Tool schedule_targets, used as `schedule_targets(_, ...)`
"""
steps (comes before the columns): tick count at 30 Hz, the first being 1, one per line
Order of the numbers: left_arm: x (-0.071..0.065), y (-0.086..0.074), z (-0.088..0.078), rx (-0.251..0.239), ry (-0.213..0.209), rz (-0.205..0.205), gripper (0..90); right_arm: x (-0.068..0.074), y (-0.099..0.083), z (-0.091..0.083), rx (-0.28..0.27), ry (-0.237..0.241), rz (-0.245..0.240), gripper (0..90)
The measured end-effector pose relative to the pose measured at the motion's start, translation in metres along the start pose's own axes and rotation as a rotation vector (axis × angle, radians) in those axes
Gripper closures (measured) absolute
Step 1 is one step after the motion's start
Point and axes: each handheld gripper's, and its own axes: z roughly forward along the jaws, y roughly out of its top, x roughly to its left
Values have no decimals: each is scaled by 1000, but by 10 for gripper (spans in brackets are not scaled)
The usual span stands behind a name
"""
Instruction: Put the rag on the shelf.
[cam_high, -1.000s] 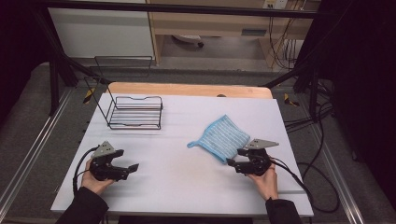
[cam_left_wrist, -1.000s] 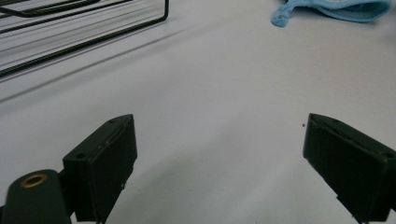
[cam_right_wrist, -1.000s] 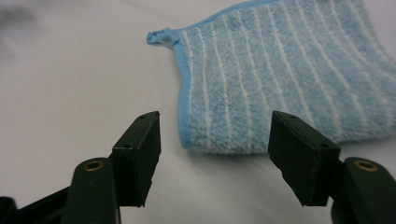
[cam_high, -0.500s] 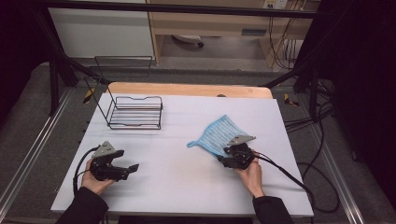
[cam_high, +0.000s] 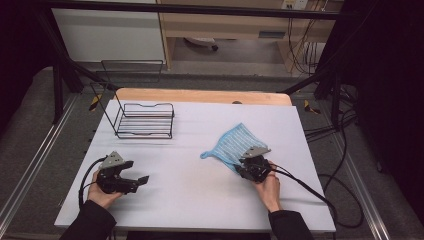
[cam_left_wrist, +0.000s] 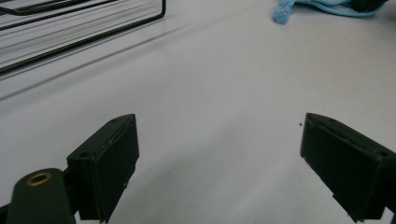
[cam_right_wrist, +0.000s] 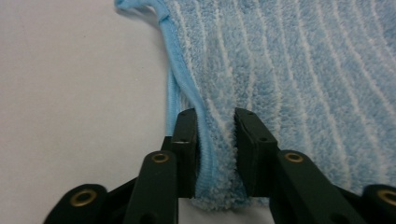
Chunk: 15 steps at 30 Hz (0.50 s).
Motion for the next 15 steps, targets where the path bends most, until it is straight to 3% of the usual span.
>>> schedule_targets(3,0,0,0,-2,1,-3,118,-1,1,-1,5,-4,9,783)
schedule_targets(10,0,0,0,-1,0,1,119,3,4,-4,13,-6,12,812)
schedule_targets(15,0,0,-1,-1,0,1,120,7,6,-8,16,28,30,818)
